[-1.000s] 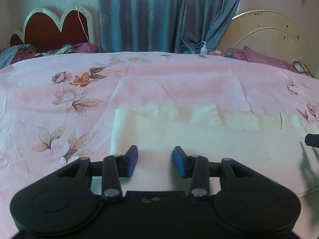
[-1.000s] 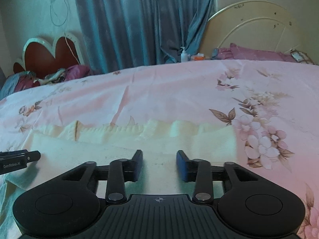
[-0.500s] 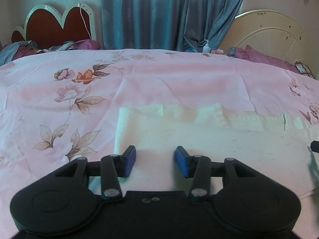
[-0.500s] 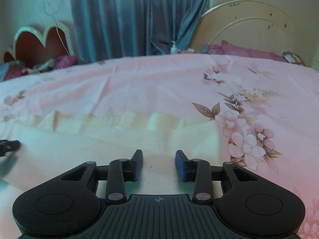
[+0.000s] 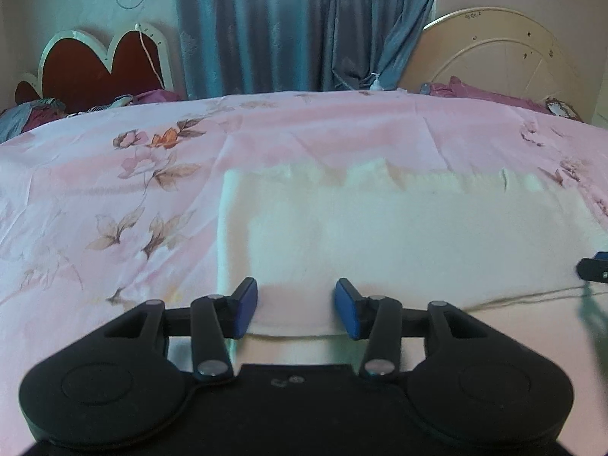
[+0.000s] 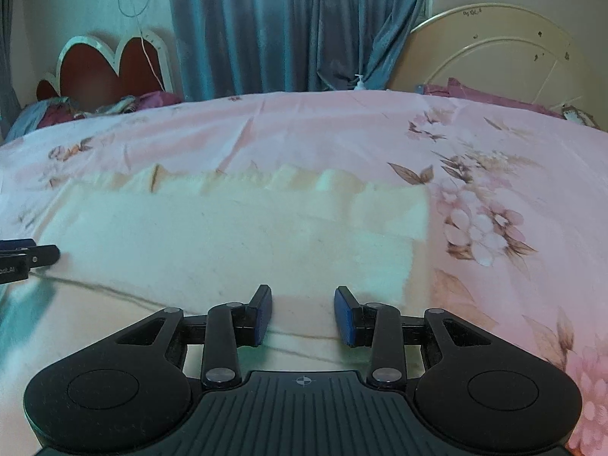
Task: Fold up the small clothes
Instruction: 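Move both open tools to the ribbed end of the folded sweater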
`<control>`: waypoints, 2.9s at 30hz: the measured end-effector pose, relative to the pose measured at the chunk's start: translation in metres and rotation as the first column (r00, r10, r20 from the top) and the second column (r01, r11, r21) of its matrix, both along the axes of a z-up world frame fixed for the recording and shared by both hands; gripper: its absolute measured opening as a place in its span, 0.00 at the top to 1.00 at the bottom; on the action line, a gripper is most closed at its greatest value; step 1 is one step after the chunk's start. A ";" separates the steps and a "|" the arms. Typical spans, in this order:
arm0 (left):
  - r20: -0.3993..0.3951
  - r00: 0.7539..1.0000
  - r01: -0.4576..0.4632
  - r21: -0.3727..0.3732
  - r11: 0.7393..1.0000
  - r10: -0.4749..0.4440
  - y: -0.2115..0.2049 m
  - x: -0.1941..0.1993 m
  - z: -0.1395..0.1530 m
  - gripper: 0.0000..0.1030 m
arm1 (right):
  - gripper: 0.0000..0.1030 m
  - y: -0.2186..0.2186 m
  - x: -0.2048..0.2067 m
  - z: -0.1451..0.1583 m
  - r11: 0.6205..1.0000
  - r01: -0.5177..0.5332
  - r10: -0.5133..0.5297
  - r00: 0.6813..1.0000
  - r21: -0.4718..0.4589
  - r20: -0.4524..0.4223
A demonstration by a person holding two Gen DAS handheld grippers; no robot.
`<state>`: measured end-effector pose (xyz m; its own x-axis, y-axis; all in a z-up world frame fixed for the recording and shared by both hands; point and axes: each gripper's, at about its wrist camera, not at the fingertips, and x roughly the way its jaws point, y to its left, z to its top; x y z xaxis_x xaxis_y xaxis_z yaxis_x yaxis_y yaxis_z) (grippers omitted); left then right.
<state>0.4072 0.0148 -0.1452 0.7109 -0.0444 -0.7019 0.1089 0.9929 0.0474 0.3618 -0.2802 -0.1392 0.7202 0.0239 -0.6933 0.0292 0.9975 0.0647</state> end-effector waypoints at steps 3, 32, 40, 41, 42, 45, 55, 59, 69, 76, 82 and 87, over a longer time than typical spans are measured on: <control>-0.007 1.000 -0.008 -0.011 1.000 0.008 0.003 0.002 -0.002 0.55 | 0.65 -0.006 -0.001 -0.007 1.000 0.001 -0.001 1.000 -0.013 0.004; -0.046 0.999 0.012 0.012 1.000 -0.011 -0.004 -0.115 0.048 0.39 | 0.64 0.004 -0.114 0.038 0.986 -0.040 0.044 0.999 0.161 -0.021; -0.063 0.996 0.062 -0.021 0.998 -0.063 0.018 -0.167 0.046 0.38 | 0.38 0.025 -0.181 0.051 0.992 0.016 -0.017 1.000 0.126 0.010; -0.064 0.996 0.065 -0.031 0.997 -0.067 0.023 -0.175 0.045 0.38 | 0.38 0.029 -0.189 0.051 0.993 0.016 -0.018 1.000 0.121 0.011; -0.065 0.996 0.066 -0.038 0.997 -0.068 0.027 -0.182 0.044 0.38 | 0.38 0.033 -0.196 0.051 0.993 0.016 -0.017 1.000 0.120 0.006; -0.079 0.994 0.068 -0.055 0.996 -0.072 0.038 -0.203 0.042 0.39 | 0.38 0.043 -0.216 0.049 0.992 0.026 -0.024 1.000 0.124 -0.015; -0.124 0.990 0.061 -0.082 0.995 -0.071 0.066 -0.254 0.035 0.40 | 0.38 0.063 -0.273 0.045 0.991 0.065 -0.062 0.998 0.119 -0.029; -0.150 0.985 0.066 -0.093 0.993 -0.079 0.073 -0.270 0.029 0.43 | 0.38 0.063 -0.294 0.046 0.991 0.082 -0.079 0.996 0.106 -0.032; -0.205 0.975 0.054 -0.150 0.987 -0.085 0.085 -0.297 0.018 0.48 | 0.38 0.051 -0.333 0.042 0.986 0.141 -0.136 0.989 0.089 -0.063; -0.221 0.970 0.064 -0.171 0.983 -0.101 0.084 -0.311 0.016 0.48 | 0.38 0.041 -0.349 0.035 0.979 0.188 -0.181 0.979 0.074 -0.091; -0.231 0.967 0.064 -0.194 0.979 -0.109 0.086 -0.317 0.015 0.52 | 0.38 0.038 -0.361 0.027 0.976 0.206 -0.197 0.972 0.064 -0.130; -0.246 0.964 0.043 -0.241 0.970 -0.104 0.091 -0.323 0.016 0.67 | 0.38 0.038 -0.370 0.022 0.973 0.211 -0.195 0.969 0.097 -0.151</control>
